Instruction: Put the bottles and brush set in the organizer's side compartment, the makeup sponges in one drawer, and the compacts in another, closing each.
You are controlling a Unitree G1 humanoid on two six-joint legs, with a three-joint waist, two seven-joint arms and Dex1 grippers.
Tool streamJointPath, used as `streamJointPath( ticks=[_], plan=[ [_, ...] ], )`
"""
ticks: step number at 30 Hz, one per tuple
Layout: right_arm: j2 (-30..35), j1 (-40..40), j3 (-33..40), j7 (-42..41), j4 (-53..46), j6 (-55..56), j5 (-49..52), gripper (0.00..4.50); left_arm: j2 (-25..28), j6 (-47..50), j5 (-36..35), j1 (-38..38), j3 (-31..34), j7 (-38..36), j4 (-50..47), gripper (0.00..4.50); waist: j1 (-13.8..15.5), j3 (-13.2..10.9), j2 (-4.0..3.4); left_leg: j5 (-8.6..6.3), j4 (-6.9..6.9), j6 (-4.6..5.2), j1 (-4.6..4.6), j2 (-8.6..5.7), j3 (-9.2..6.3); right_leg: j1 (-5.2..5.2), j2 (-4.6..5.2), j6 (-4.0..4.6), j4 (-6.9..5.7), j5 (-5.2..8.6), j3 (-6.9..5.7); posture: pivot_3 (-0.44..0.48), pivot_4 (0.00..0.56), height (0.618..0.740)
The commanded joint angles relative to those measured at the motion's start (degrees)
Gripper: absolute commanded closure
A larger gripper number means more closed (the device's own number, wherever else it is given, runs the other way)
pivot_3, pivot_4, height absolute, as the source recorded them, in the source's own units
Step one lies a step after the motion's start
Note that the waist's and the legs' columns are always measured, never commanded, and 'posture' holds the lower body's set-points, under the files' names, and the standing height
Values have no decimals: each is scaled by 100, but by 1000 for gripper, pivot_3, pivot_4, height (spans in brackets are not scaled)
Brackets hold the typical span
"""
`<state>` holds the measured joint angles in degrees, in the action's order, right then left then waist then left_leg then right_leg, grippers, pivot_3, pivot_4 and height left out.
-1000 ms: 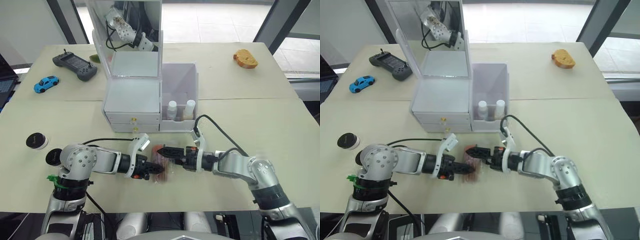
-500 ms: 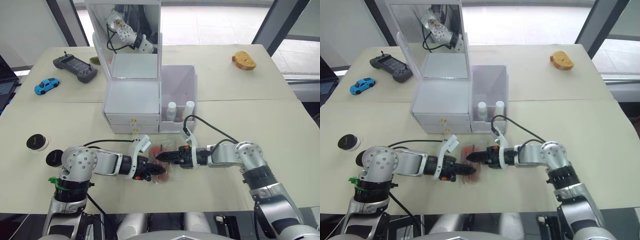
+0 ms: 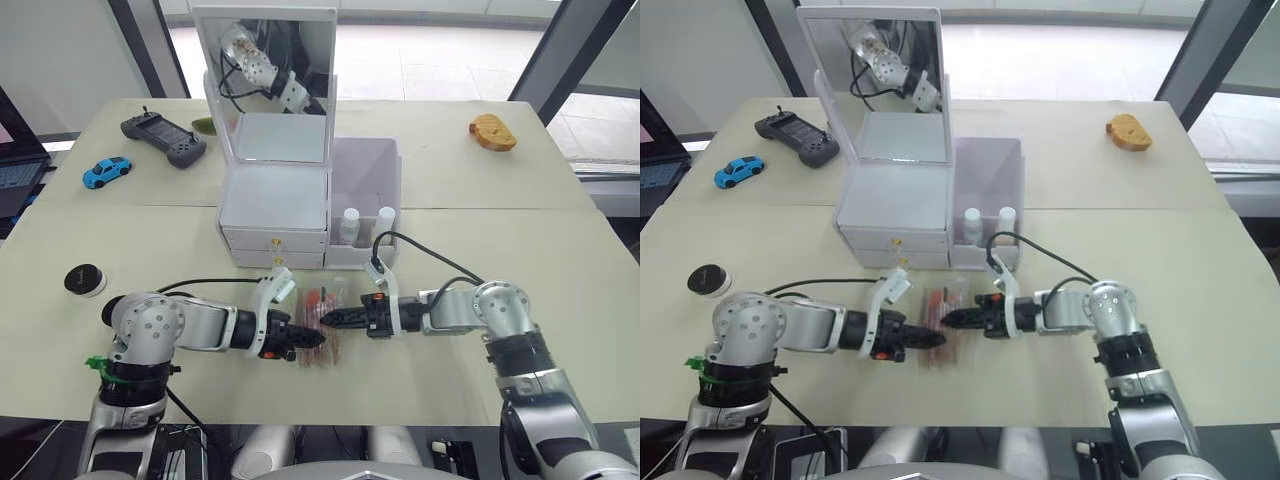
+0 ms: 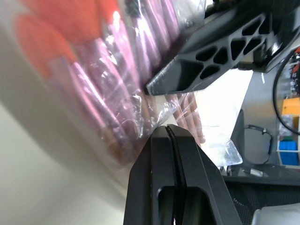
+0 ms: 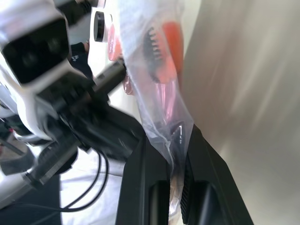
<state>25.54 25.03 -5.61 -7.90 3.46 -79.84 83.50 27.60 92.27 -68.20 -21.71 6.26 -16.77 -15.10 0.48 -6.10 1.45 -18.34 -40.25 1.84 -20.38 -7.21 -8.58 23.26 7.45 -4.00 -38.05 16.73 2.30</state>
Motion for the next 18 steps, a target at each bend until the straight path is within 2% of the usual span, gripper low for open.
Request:
streamJointPath(
  ticks=[1,5,7,9,12,14,18],
  plan=[
    [317,-244,509,-181,-1037,134,55,4485,411,21,-879,-309,626,-657,-160,4500,2,-6,-6,0,1,0,-6,-1,-1,8,1,0,-1,0,-3,0,150,734],
    [725,-503,1161,-993,-2821,1026,-341,4485,1194,-166,-1448,-500,1114,-1482,-209,4500,-63,-9,-10,0,-1,0,-49,-8,1,68,1,-3,-5,-2,-4,0,150,734],
    [948,-555,1443,-1584,-3600,1657,-744,4485,1521,-494,-1372,-487,1221,-1920,-450,4500,-121,-13,-14,1,-6,-1,-75,-5,-3,97,1,-7,-9,-4,-5,0,150,734],
    [1128,-313,1891,-2001,-3822,2094,-653,4485,1877,-1112,-897,-355,1227,-2492,-830,4500,-152,-15,-15,0,1,-2,-70,-3,-6,96,-2,-7,-4,-4,-3,0,150,734],
    [1671,691,2252,-2173,-3067,2190,-552,4485,2179,-2319,-23,129,1324,-3217,-1264,4500,-177,-41,-55,0,11,-3,-57,-4,0,92,-1,-2,2,-9,9,0,150,734],
    [2026,1352,2176,-2592,-2507,2390,-1033,4485,2315,-2794,273,444,1321,-3616,-1374,4500,-147,-60,-72,0,23,-2,-44,-7,18,89,-1,5,8,-16,14,0,150,734],
    [2401,2263,911,-3692,-1507,3644,-3228,4485,1929,-3778,768,660,1311,-3634,-1341,4500,-99,-65,-72,3,45,-8,-44,7,16,96,-2,5,17,-16,6,0,150,734]
  ],
)
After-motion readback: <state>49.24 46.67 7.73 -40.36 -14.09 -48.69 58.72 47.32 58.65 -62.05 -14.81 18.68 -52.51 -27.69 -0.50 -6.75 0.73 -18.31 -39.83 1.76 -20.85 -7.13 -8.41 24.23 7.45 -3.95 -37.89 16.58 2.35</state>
